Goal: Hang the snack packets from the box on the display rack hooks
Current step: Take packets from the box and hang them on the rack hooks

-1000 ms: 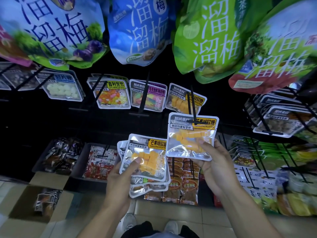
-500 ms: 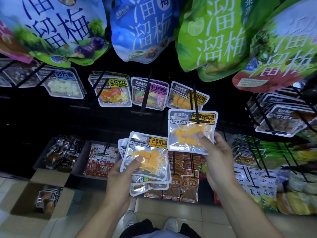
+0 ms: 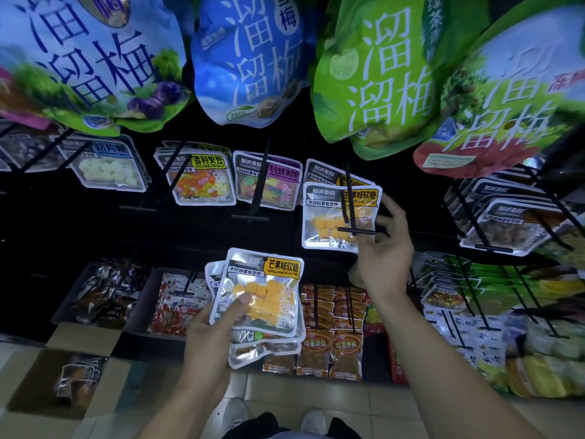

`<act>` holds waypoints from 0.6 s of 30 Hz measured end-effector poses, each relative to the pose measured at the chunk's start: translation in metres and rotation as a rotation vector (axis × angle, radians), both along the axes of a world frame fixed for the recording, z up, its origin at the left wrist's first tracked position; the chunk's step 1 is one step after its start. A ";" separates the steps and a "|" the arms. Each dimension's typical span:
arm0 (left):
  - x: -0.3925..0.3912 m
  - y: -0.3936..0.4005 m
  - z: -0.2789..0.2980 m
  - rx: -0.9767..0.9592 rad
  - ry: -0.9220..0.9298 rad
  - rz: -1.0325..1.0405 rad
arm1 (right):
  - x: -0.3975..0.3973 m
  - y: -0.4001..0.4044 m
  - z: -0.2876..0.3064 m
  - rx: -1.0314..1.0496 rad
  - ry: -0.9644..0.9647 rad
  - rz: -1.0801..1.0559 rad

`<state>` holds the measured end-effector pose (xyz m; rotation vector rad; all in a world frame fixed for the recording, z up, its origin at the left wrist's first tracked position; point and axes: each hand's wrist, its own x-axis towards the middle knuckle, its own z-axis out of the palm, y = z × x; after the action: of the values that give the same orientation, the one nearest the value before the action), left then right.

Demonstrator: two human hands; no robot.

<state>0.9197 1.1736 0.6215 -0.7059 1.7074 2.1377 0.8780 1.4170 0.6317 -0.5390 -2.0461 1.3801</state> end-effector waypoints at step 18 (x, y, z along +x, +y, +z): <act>-0.007 0.008 0.004 0.118 0.017 0.040 | 0.021 -0.014 -0.019 -0.184 -0.281 0.100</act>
<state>0.9123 1.1816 0.6258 -0.6965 1.5727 2.2562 0.8994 1.4027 0.6131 -0.7557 -2.2029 1.6413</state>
